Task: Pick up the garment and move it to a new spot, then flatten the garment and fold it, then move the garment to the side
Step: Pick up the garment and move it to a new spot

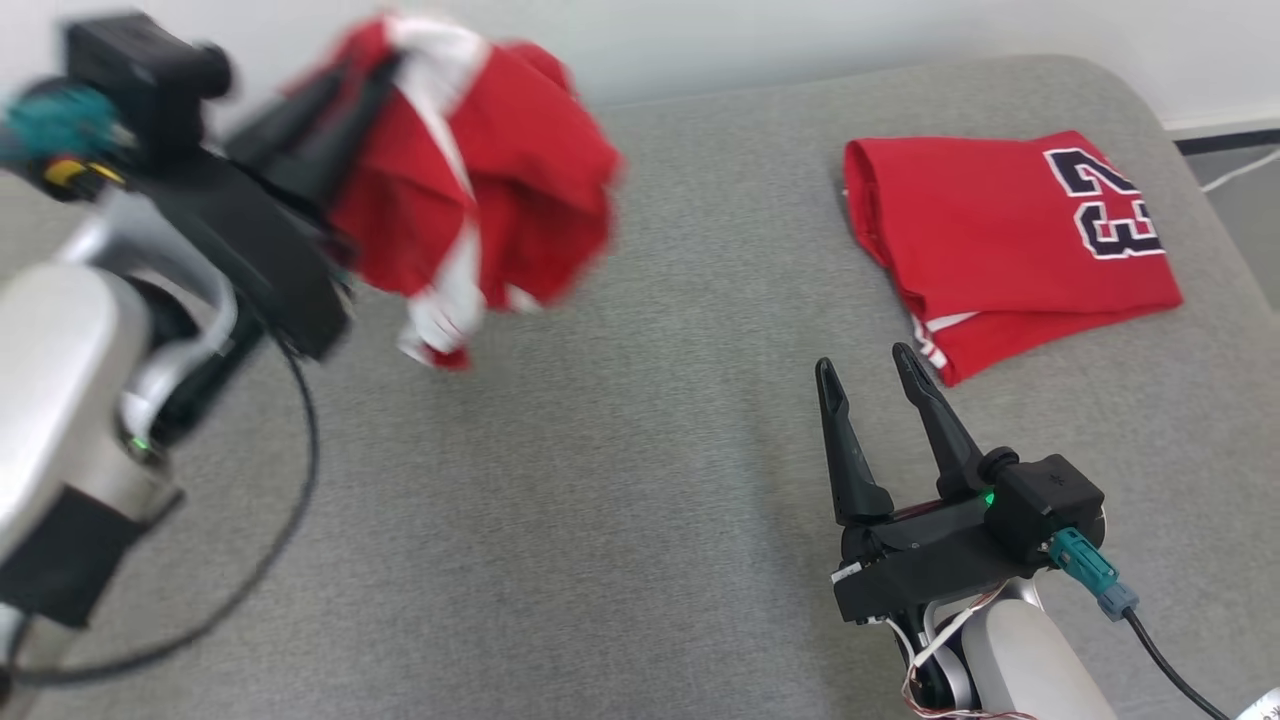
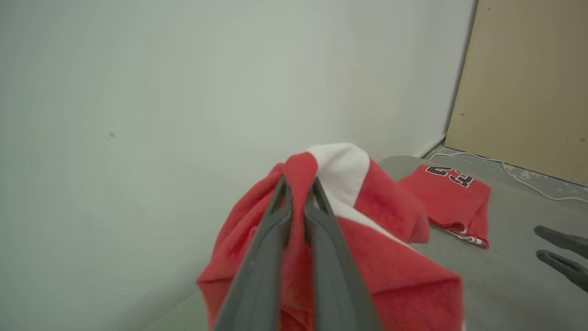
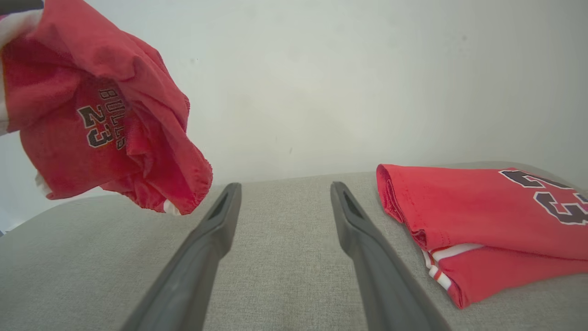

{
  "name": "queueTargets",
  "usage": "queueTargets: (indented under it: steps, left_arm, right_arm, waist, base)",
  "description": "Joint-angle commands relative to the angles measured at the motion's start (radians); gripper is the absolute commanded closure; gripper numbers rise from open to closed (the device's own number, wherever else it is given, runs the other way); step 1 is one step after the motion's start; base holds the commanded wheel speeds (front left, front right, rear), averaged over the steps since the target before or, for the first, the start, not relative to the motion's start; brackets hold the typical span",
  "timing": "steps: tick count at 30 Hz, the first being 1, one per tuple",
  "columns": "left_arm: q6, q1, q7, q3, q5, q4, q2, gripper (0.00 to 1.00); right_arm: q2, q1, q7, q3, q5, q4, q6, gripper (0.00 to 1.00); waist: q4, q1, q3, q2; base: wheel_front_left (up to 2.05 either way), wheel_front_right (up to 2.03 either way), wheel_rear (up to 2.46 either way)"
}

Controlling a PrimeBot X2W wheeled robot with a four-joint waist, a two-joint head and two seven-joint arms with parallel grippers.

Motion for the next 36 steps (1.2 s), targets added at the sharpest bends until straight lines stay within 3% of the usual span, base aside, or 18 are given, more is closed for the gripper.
queueTargets:
  steps: [1,9,18,19,20,21,26,36]
  left_arm:
    - [0.005,0.023,0.006,-0.009,-0.005,-0.025,0.000,1.00]
    - [0.029,0.161,0.017,-0.103,0.014,-0.150,-0.016,1.00]
    - [0.031,0.357,-0.075,-0.190,0.002,-0.077,-0.055,1.00]
    - [0.035,0.368,-0.092,-0.193,0.006,-0.066,-0.059,0.80]
    - [0.041,0.379,-0.109,-0.197,0.016,-0.056,-0.063,0.49]
    - [0.046,0.390,-0.129,-0.196,0.018,-0.050,-0.070,0.00]
    - [0.076,0.433,-0.215,-0.186,0.033,-0.048,-0.100,0.00]
    - [0.187,0.594,-0.329,-0.177,0.021,-0.085,-0.134,0.00]
  right_arm:
    - [0.003,0.012,-0.006,0.000,0.004,-0.001,-0.001,0.00]
    - [0.004,0.013,-0.006,-0.003,0.013,-0.014,-0.001,0.00]
    - [0.004,0.017,-0.004,-0.003,0.008,-0.005,-0.001,0.00]
    - [0.004,0.016,-0.004,-0.001,0.008,-0.002,-0.001,0.00]
    - [0.004,0.015,-0.004,0.001,0.007,0.000,-0.001,0.00]
    - [0.004,0.015,-0.004,0.003,0.008,0.001,-0.001,0.00]
    - [0.003,0.022,-0.004,0.002,0.008,0.009,-0.001,0.00]
    - [0.003,0.042,-0.004,-0.006,0.014,0.011,-0.001,0.00]
  waist:
    - [-0.017,0.0001,0.000,0.0001]
    - [-0.032,0.0001,0.008,0.0001]
    - [-0.009,0.0001,0.002,0.0001]
    - [-0.004,0.0001,0.001,0.0001]
    - [0.000,0.0001,-0.002,0.0001]
    - [0.004,0.0001,-0.005,0.0001]
    - [0.021,0.0001,-0.021,0.0001]
    - [0.054,0.0001,-0.047,0.0001]
  base:
    - [0.00,0.00,0.00]
    - [0.00,0.00,0.00]
    - [0.00,0.00,0.00]
    - [0.00,0.00,0.00]
    - [0.00,0.00,0.00]
    - [0.00,0.00,0.00]
    - [0.00,0.00,0.00]
    - [0.00,0.00,0.00]
